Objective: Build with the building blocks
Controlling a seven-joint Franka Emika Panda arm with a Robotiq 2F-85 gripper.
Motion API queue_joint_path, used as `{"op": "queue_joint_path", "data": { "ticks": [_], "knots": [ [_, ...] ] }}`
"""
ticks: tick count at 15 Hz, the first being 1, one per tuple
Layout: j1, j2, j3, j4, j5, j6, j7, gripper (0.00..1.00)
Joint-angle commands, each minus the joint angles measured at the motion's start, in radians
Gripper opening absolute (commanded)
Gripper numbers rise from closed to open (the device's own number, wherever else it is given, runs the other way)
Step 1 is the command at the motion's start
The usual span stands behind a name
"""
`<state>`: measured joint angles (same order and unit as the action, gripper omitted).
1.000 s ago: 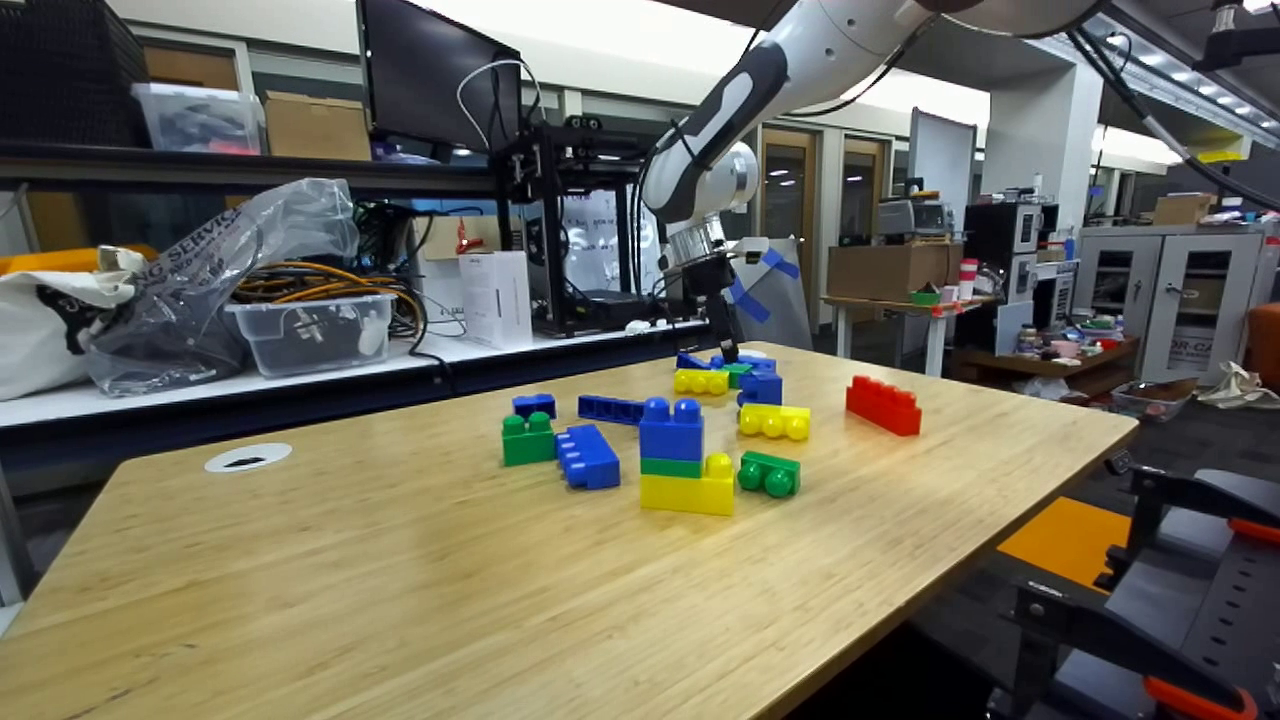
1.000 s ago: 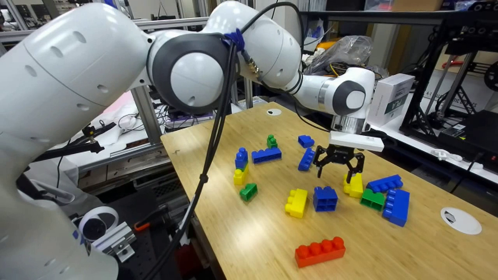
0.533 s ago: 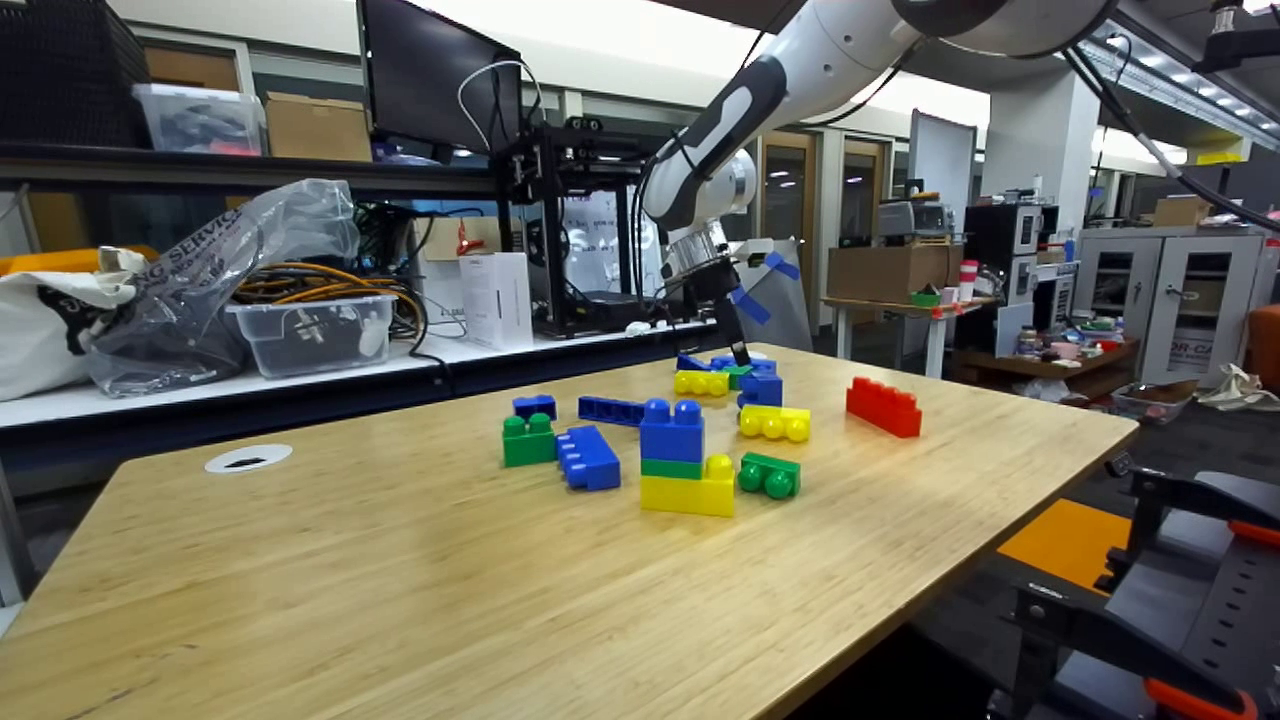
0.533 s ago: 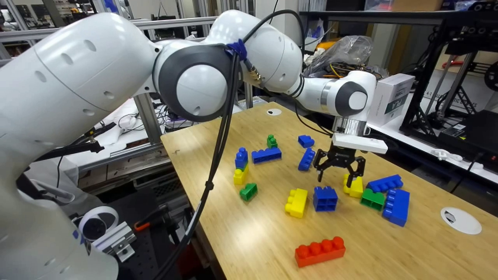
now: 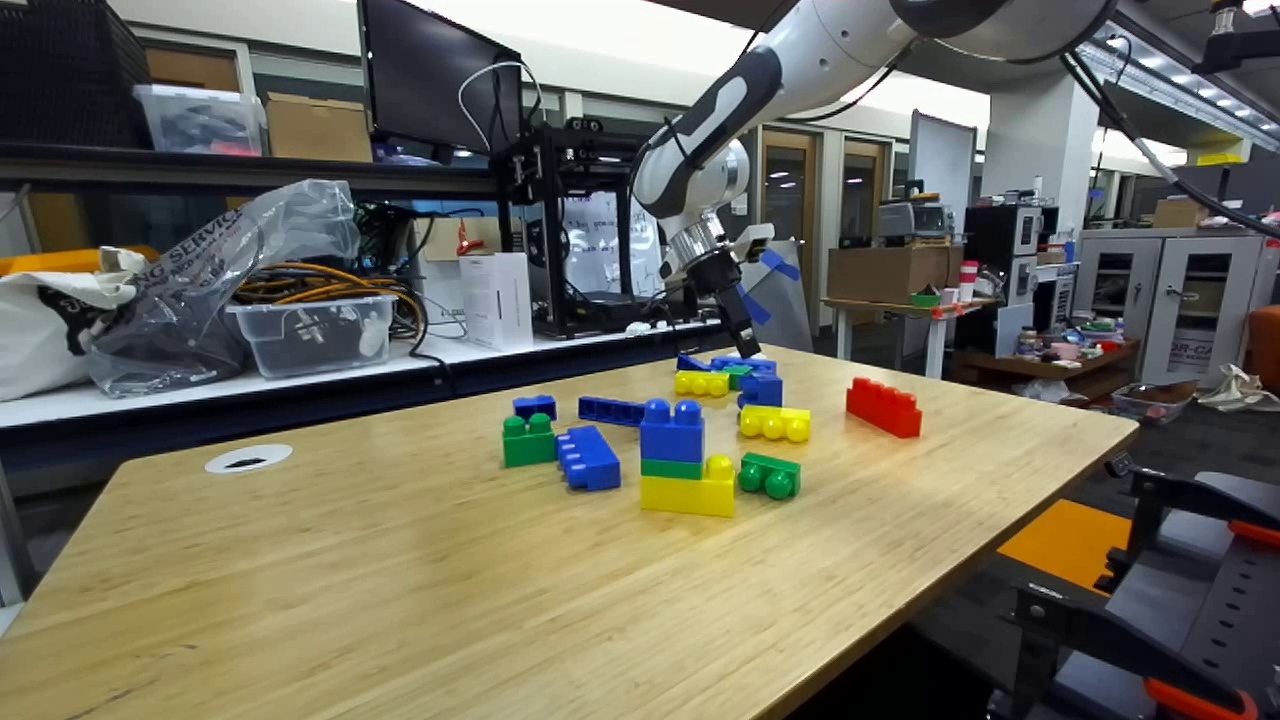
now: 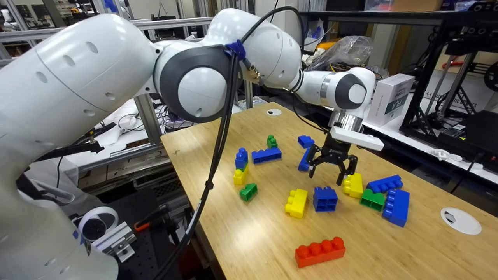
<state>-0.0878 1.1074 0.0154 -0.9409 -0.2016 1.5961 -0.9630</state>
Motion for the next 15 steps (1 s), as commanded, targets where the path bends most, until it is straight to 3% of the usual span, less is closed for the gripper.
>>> {"op": "queue_joint_path", "data": {
  "ticks": [1,9,10,11,15],
  "knots": [
    [-0.010,-0.004,0.017,0.005,0.011,0.000,-0.034,1.00],
    [-0.014,-0.050,0.017,-0.103,0.024,0.102,0.023,1.00],
    [-0.018,-0.053,0.019,-0.106,0.035,0.080,0.028,1.00],
    [-0.002,-0.002,0.007,-0.030,0.012,0.061,0.012,1.00],
    [-0.006,-0.007,0.007,-0.037,0.021,0.057,0.017,1.00]
  ]
}}
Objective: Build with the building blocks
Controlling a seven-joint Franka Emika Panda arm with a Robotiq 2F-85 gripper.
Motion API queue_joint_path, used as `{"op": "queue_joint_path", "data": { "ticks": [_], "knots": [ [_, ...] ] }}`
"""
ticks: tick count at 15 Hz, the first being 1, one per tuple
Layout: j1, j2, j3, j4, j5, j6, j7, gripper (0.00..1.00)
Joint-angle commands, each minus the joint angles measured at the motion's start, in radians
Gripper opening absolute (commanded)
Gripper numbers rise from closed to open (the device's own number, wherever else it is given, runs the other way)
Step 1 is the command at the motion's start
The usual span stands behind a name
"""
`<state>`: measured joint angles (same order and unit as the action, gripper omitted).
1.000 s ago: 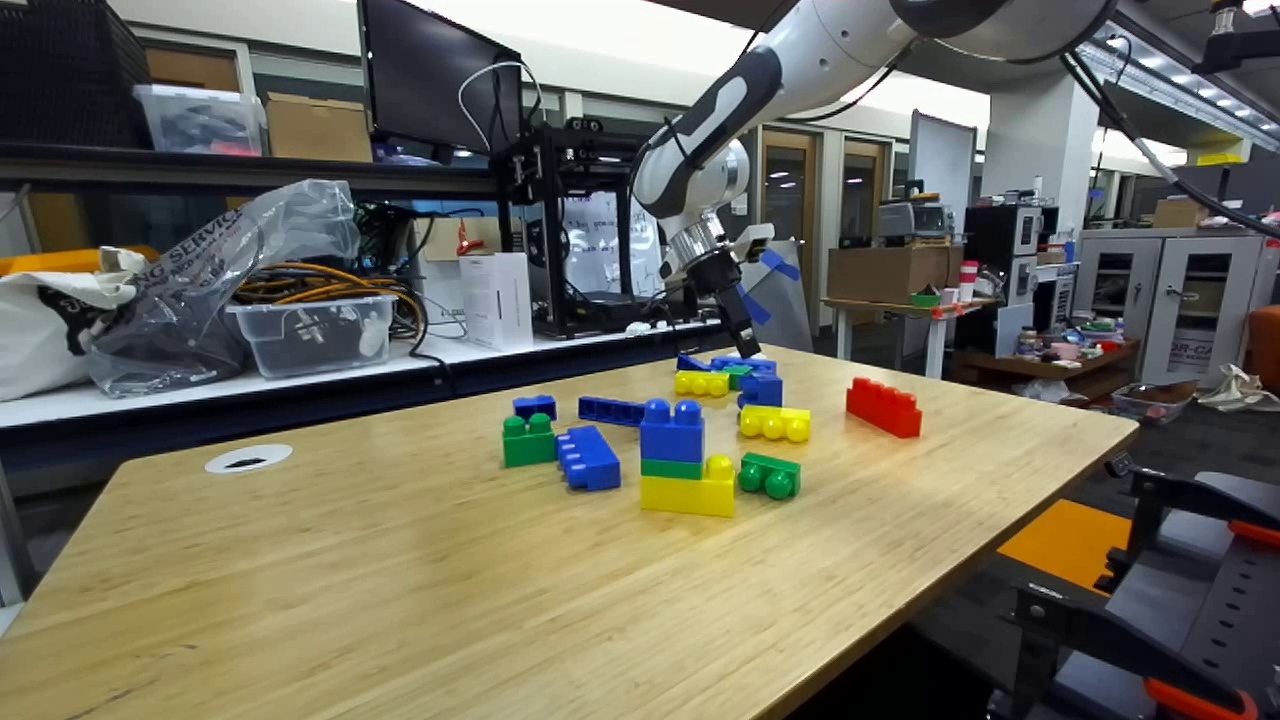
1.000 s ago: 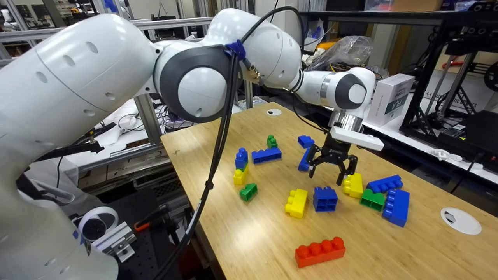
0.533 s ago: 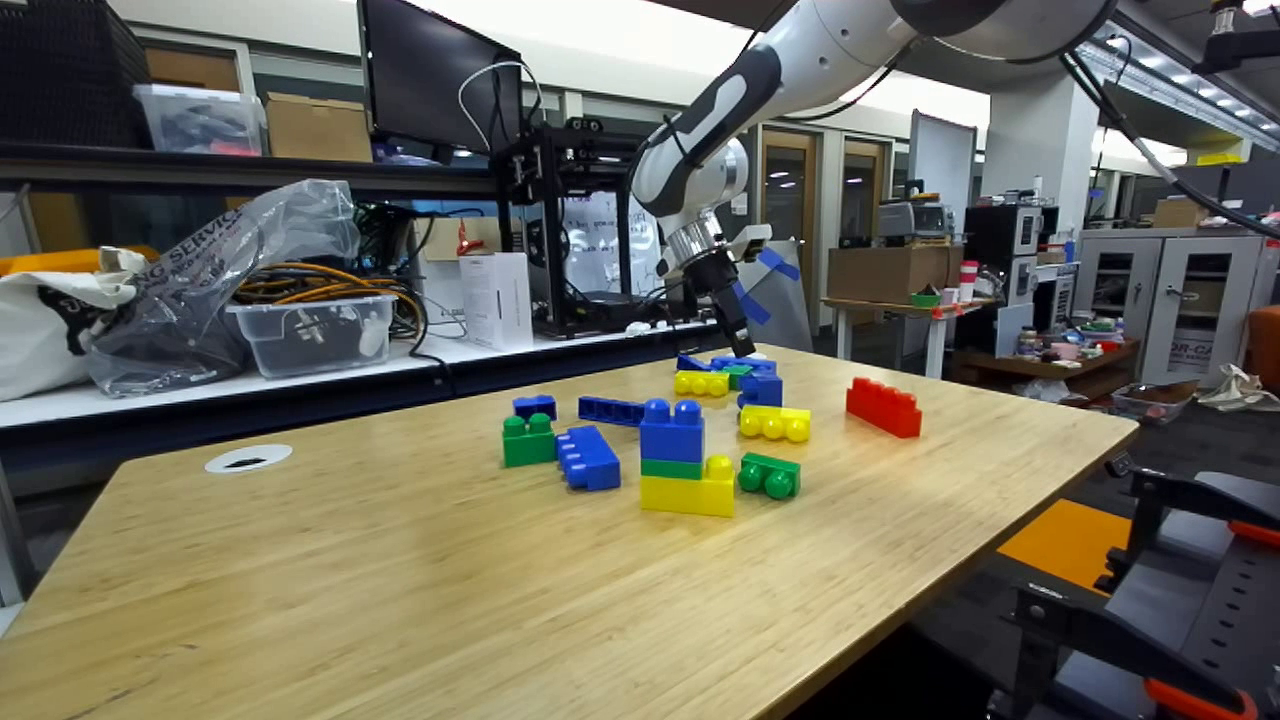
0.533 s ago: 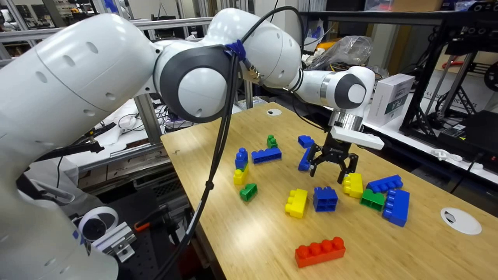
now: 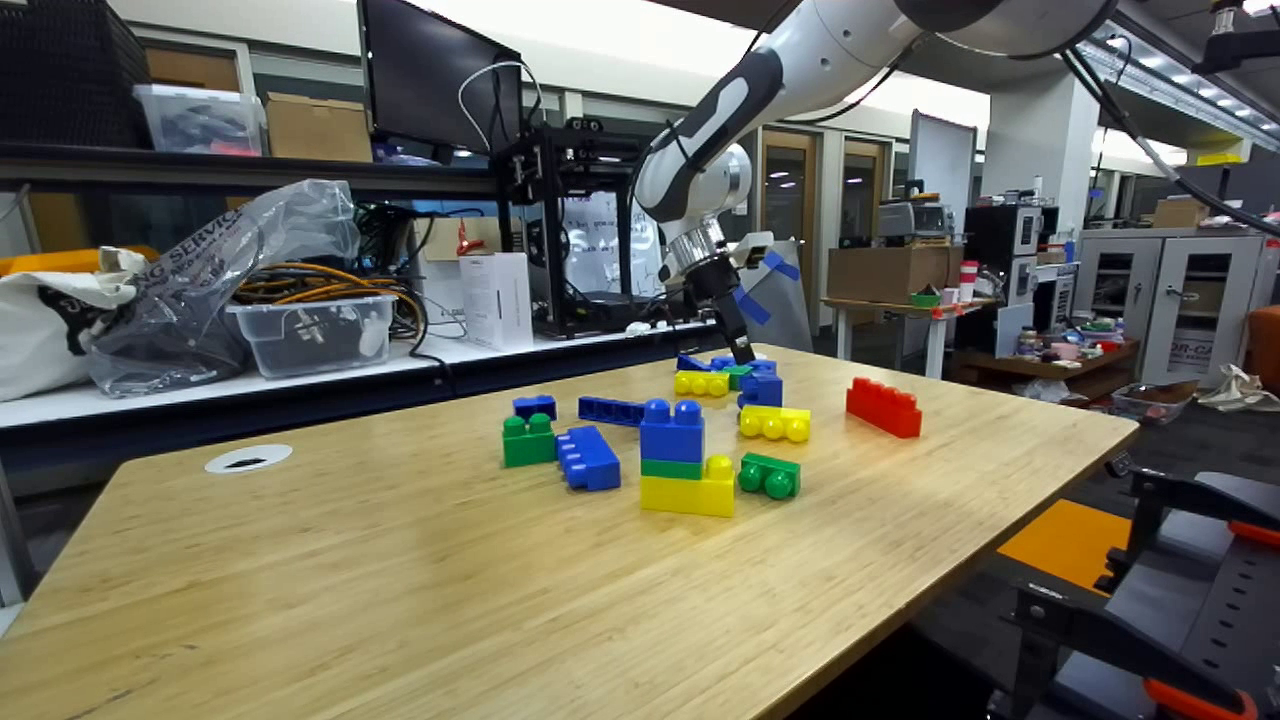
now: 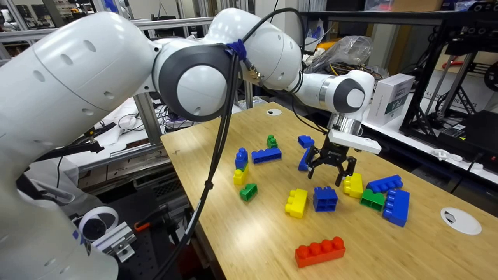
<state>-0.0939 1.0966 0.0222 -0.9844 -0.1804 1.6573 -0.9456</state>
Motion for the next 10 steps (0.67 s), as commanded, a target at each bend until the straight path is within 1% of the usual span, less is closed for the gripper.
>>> {"op": "queue_joint_path", "data": {
  "ticks": [1,5,9,10],
  "knots": [
    [0.000,0.000,0.000,0.003,0.001,-0.004,0.000,1.00],
    [0.000,-0.011,0.000,-0.013,0.001,-0.003,0.000,1.00],
    [0.020,-0.087,-0.005,-0.132,-0.031,0.096,0.008,1.00],
    [0.032,-0.109,-0.008,-0.174,-0.047,0.143,0.009,1.00]
  ]
}}
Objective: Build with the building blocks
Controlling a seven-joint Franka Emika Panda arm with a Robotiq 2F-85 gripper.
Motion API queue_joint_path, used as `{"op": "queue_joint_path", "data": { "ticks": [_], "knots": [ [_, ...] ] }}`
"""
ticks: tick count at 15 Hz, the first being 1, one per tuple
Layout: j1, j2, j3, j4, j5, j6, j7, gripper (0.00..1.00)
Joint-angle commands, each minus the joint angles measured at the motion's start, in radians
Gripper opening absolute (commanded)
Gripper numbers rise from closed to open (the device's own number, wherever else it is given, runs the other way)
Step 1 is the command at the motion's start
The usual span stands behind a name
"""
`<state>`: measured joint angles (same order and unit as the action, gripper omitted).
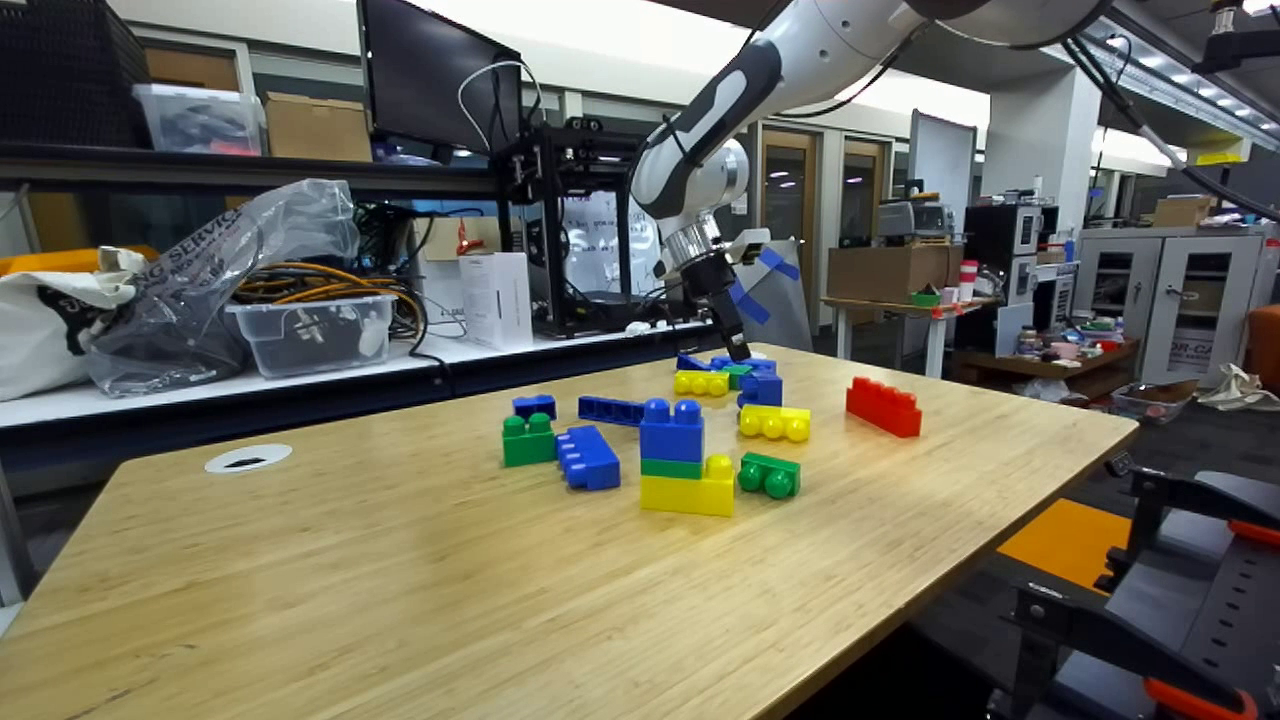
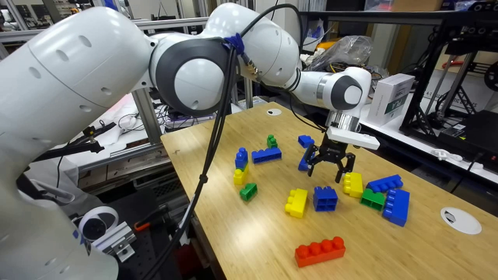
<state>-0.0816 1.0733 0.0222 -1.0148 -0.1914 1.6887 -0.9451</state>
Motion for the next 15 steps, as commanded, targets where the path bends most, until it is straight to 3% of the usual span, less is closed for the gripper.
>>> {"op": "queue_joint_path", "data": {
  "ticks": [1,8,15],
  "knots": [
    [0.033,-0.113,-0.012,-0.194,-0.057,0.162,0.012,1.00],
    [0.097,-0.230,-0.049,-0.534,-0.233,0.461,0.149,1.00],
    [0.124,-0.273,-0.092,-0.687,-0.422,0.564,0.266,1.00]
  ]
}}
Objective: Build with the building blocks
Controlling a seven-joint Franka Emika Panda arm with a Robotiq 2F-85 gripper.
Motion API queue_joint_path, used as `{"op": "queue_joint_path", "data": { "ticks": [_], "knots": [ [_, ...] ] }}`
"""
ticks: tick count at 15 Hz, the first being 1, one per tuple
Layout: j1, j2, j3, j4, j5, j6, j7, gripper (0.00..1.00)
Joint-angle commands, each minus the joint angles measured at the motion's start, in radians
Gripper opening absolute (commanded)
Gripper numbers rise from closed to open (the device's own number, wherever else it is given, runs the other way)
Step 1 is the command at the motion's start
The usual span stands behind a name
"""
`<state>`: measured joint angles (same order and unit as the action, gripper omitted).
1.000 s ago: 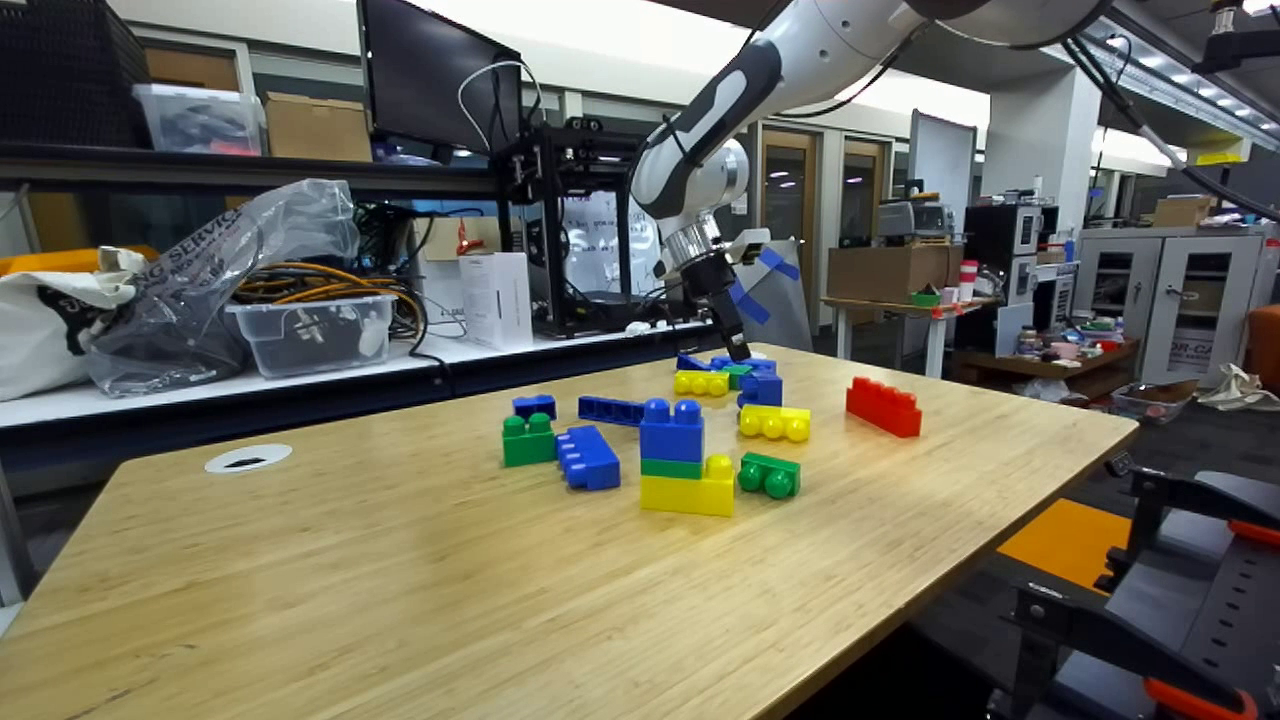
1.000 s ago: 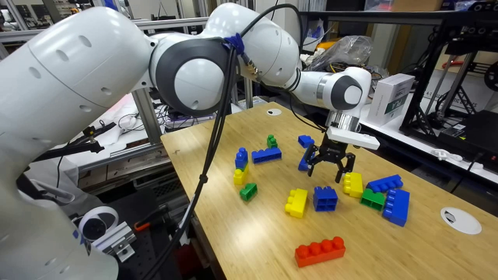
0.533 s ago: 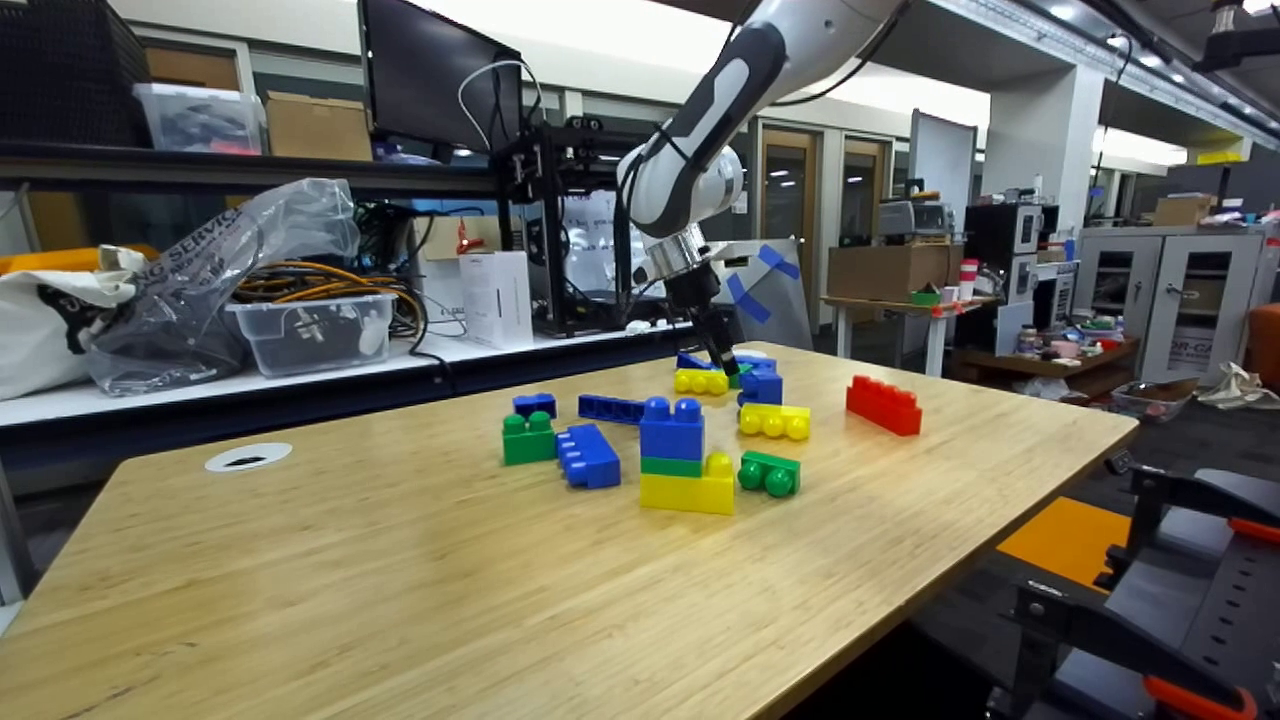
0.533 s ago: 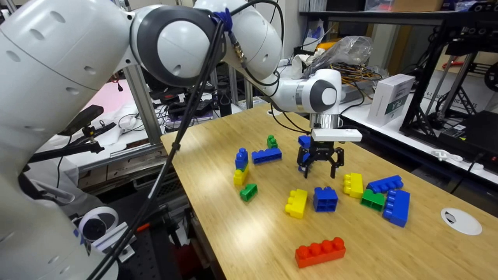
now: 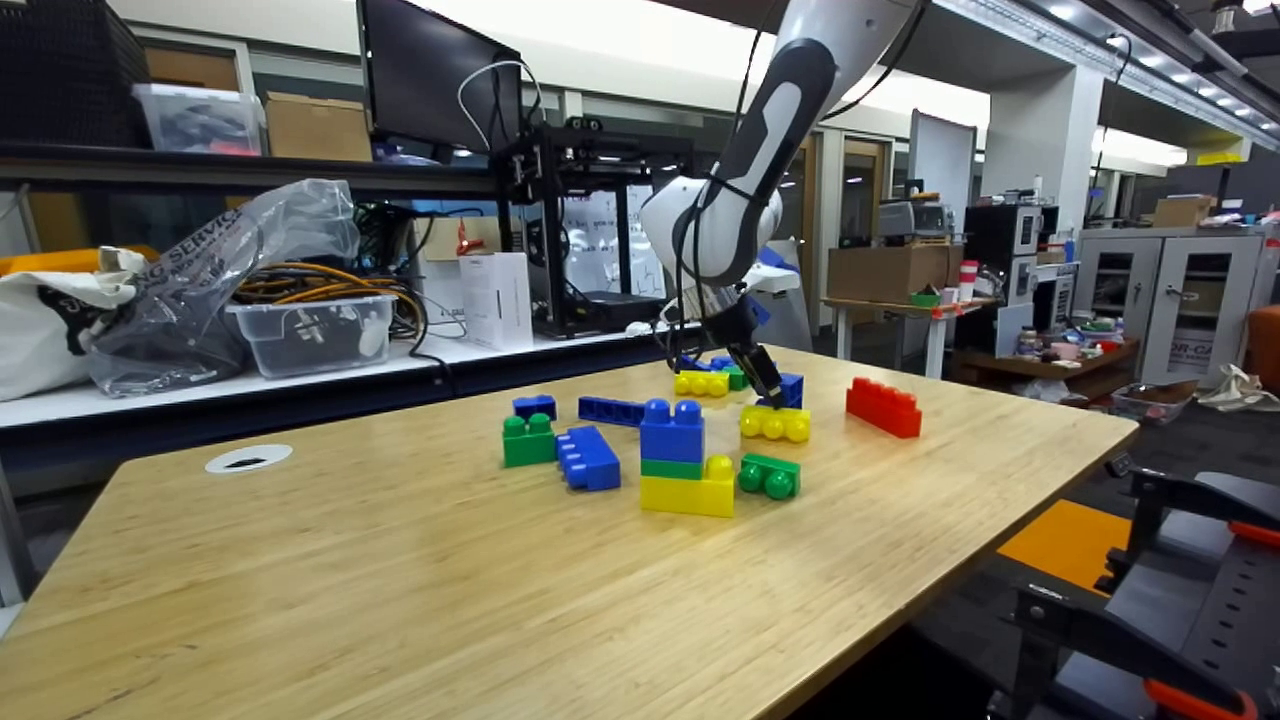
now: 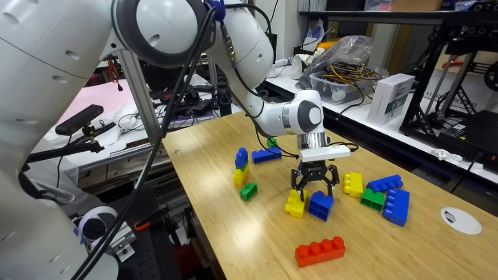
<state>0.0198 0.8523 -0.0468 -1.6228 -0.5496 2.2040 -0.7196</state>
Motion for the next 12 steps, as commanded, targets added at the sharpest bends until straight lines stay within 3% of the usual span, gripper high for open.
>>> {"op": "queue_joint_path", "data": {
  "ticks": [1,7,12],
  "knots": [
    [0.025,-0.059,-0.022,-0.087,-0.086,0.046,0.051,1.00],
    [0.011,-0.104,-0.003,-0.102,-0.161,0.020,0.085,1.00],
    [-0.057,-0.104,0.042,-0.012,0.038,-0.061,0.097,1.00]
  ]
}}
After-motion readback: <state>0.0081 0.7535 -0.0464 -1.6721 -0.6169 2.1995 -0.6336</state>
